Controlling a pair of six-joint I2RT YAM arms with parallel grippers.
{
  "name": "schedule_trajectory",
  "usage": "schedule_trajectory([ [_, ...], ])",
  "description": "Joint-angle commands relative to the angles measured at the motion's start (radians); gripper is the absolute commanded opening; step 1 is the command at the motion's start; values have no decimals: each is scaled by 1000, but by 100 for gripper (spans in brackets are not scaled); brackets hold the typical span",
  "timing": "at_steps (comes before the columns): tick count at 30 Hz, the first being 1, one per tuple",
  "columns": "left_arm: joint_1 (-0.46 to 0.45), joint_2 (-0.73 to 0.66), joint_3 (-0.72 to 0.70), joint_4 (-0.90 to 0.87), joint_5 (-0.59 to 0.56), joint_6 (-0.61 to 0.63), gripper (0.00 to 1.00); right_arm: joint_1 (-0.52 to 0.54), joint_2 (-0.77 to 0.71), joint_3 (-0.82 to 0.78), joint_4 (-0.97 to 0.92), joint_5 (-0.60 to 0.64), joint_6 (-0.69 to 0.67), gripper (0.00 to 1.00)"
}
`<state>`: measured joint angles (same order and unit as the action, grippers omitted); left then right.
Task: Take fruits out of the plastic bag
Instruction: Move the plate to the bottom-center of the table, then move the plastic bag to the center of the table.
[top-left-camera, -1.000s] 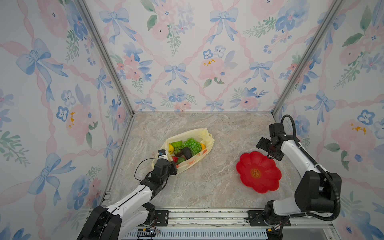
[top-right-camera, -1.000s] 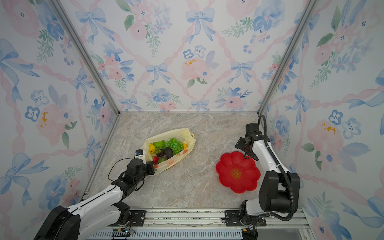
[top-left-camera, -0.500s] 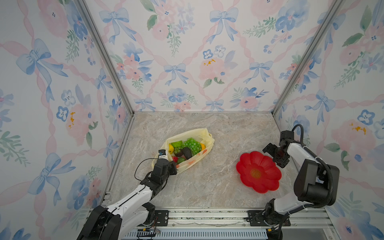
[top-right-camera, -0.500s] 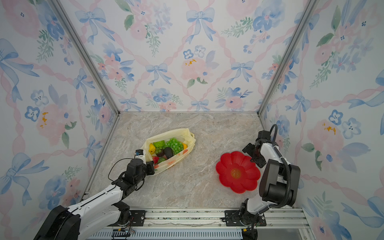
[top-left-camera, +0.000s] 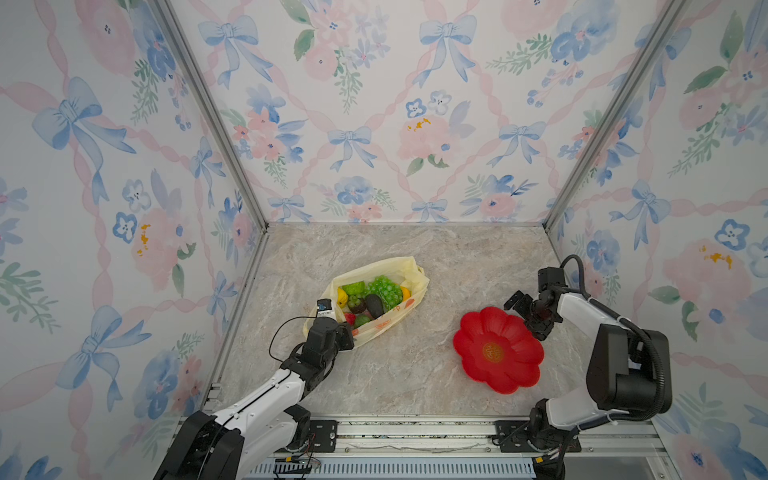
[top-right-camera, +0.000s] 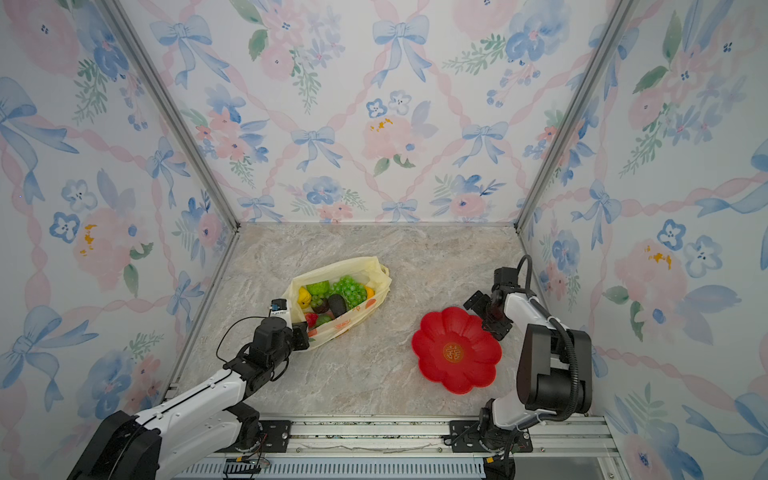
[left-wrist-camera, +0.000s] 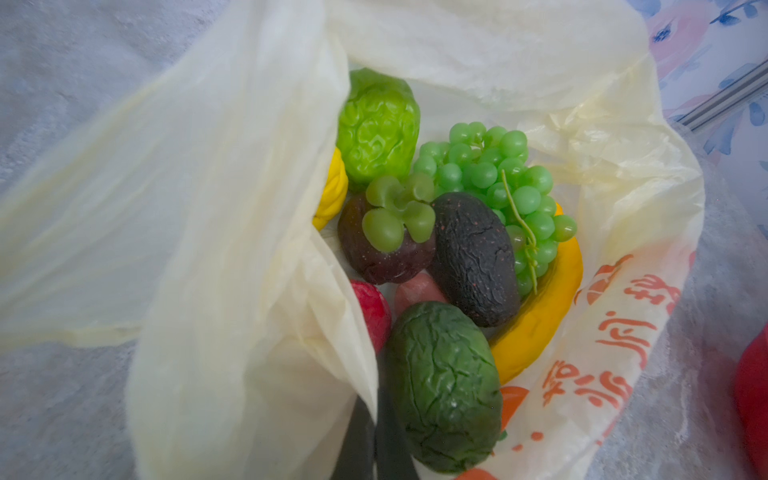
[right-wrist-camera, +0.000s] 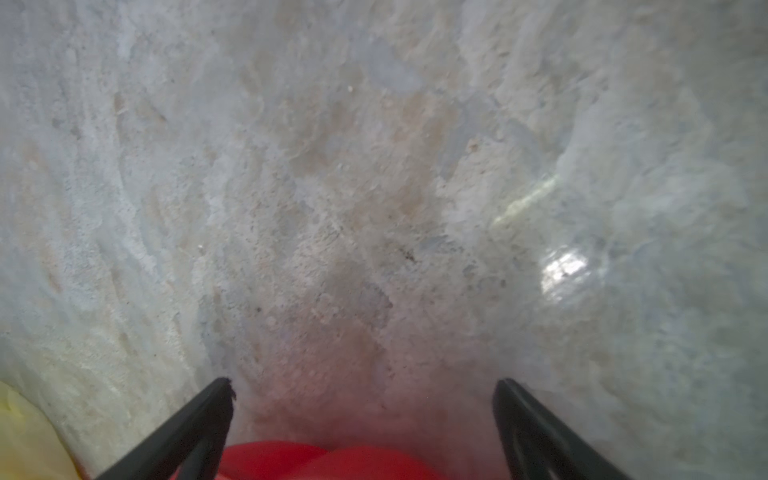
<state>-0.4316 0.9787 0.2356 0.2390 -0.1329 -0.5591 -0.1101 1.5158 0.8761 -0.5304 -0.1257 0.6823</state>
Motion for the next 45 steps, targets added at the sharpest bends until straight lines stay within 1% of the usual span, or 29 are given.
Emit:
schedule_trajectory([
  [1, -6, 5, -12, 19, 2, 18, 0, 60, -55, -33, -8, -2, 69, 100],
  [9, -6, 4, -12, 18, 7, 19, 0, 220, -124, -61, -22, 34, 154, 100],
  [14, -6, -3, -13, 19, 9, 21, 0, 279, -132, -49, -43, 47, 168, 100],
  [18, -6, -4, -12, 19, 13, 19, 0, 327, -168, 38, -117, 160, 107, 99],
  [21, -6, 6, -7, 19, 15, 21, 0, 409, -155, 144, -143, 233, 25, 99],
  [25, -6, 9, -5, 19, 14, 23, 0, 537, -53, 301, -135, 254, -94, 98],
  [26, -6, 8, -6, 18, 12, 24, 0, 572, -7, 348, -130, 252, -122, 98],
  [29, -6, -5, -13, 18, 7, 24, 0, 633, 121, 465, -117, 221, -166, 96],
  [33, -7, -20, -20, 19, 3, 22, 0, 687, 286, 600, -102, 147, -201, 93],
  [36, -7, -21, -21, 20, 5, 23, 0, 712, 397, 703, -125, 134, -217, 90],
  [39, -9, -18, -18, 21, 6, 24, 0, 715, 492, 783, -150, 120, -213, 87],
  [40, -9, -14, -19, 21, 5, 24, 0, 714, 512, 798, -150, 112, -213, 85],
  [43, -10, -6, -16, 24, 6, 25, 0, 711, 565, 836, -146, 93, -200, 75],
  [45, -9, 3, -14, 27, 7, 27, 0, 706, 578, 841, -135, 87, -189, 62],
])
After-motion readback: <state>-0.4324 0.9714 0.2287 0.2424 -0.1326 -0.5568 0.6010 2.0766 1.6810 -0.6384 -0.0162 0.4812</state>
